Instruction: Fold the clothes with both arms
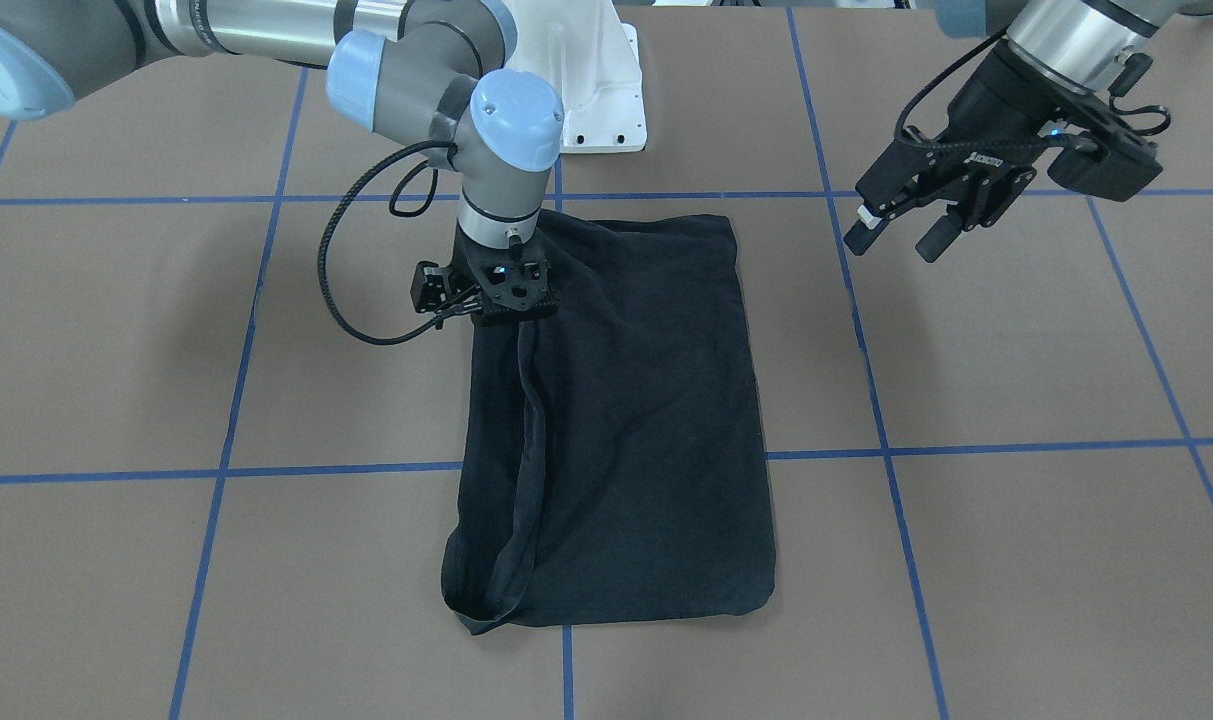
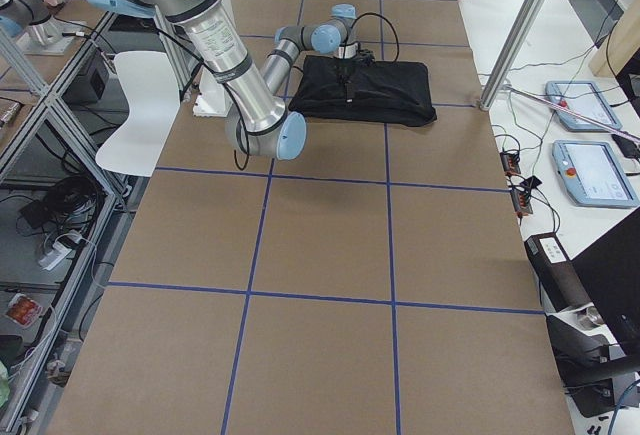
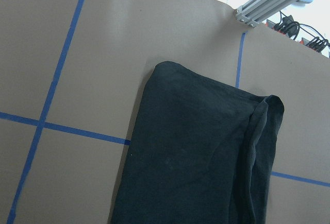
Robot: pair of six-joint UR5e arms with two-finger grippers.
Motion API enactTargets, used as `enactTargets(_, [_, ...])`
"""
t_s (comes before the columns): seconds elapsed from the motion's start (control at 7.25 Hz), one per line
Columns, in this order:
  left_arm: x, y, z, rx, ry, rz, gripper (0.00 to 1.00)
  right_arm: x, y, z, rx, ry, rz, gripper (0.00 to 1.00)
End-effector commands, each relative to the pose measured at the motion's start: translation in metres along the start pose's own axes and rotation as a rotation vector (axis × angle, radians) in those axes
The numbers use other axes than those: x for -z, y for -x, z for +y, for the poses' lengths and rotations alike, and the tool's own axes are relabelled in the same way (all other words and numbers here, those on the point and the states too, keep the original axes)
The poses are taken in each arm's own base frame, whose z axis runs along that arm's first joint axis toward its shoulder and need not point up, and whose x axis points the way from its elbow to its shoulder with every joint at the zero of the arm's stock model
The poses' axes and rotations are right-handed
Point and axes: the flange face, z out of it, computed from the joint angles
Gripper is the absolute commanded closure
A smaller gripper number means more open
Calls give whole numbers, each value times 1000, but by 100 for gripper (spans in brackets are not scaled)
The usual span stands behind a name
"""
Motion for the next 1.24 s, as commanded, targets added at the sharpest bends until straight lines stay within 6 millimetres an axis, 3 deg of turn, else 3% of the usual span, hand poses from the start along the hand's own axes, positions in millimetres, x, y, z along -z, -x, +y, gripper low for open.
enactTargets(0.0, [1, 0, 1, 0, 10, 4, 0, -10, 30, 28, 36, 11, -3, 1])
enactTargets(0.55, [2, -1, 2, 4, 11, 7, 0, -23, 46, 43, 66, 7, 16, 1])
enactTargets(1.1, [3, -2, 2, 6, 11, 8, 0, -37, 50, 43, 69, 16, 33, 1])
